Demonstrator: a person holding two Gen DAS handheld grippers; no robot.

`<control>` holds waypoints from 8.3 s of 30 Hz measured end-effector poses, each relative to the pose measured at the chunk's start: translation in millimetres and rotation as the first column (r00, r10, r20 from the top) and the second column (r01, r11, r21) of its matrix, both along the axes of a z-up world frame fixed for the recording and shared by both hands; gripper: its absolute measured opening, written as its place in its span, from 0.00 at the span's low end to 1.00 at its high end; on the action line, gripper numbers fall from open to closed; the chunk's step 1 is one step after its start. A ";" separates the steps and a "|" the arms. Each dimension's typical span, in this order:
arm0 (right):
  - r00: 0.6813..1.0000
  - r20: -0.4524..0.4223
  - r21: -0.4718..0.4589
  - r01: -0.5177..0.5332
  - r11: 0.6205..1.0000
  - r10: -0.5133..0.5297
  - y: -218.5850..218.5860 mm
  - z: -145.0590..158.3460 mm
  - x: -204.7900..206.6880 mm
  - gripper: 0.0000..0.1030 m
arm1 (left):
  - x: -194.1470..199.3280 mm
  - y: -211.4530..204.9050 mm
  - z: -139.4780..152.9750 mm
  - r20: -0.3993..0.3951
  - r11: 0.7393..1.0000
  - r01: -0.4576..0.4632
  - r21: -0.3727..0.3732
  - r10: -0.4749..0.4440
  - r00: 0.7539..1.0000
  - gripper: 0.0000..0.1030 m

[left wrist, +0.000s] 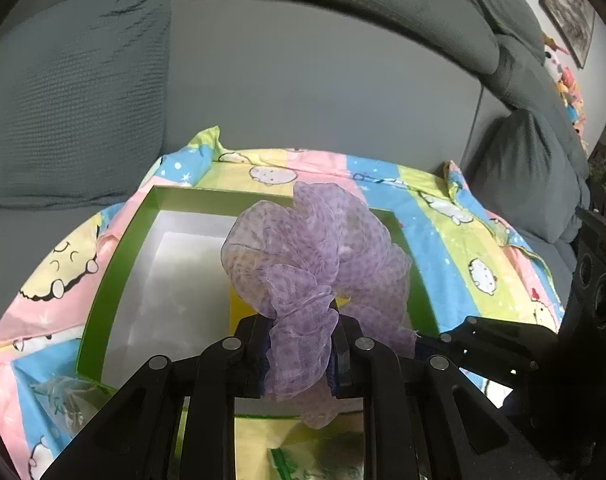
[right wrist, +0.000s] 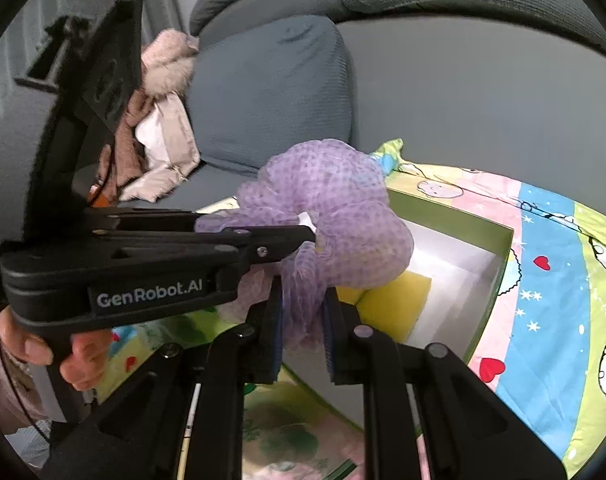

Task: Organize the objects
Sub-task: 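Lift the bath puff and carry it over the green box with the left gripper, then lower the bath puff onto the sponges and open the left gripper, then move the left gripper back toward the clear plastic bags, then grasp a clear green-printed plastic bag with the left gripper, then lift the plastic bag and carry it over the green box, then lower the plastic bag into the green box and open the left gripper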

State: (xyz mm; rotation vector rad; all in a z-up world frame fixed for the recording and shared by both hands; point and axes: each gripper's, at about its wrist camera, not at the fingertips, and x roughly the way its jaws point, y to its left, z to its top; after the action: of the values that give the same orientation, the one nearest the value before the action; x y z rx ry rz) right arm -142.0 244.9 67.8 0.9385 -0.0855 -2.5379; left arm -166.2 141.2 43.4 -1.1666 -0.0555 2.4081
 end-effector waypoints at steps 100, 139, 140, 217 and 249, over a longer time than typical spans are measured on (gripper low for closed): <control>0.990 0.141 0.063 0.023 0.998 -0.031 12.8 -41.4 129.6 0.85 | 131.0 -43.9 -61.8 0.326 0.987 -0.119 0.109 0.078 0.942 0.93; 0.969 0.197 -0.064 -0.136 0.989 0.146 -14.9 -79.7 56.3 0.68 | 83.1 -31.9 -83.6 0.345 0.963 -0.092 0.253 -0.001 0.939 0.81; 0.969 0.198 -0.064 -0.135 0.989 0.145 -15.7 -79.6 56.3 0.67 | 83.3 -29.5 -83.1 0.343 0.963 -0.094 0.251 0.002 0.939 0.78; 0.999 -0.023 0.001 0.032 0.999 -0.032 -20.8 24.5 -12.0 0.61 | 2.6 -5.8 17.7 0.068 0.963 0.028 0.267 -0.048 0.997 0.66; 0.991 0.128 -0.009 0.047 0.999 -0.045 -30.8 -19.6 -73.6 0.61 | -44.3 -21.6 -26.7 0.155 0.967 -0.062 0.246 0.023 0.988 0.66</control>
State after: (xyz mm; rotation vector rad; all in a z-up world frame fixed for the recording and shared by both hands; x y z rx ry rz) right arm -215.7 214.1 48.2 1.1052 -0.1624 -2.5141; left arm -210.5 119.6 16.7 -1.2353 -0.4249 2.2631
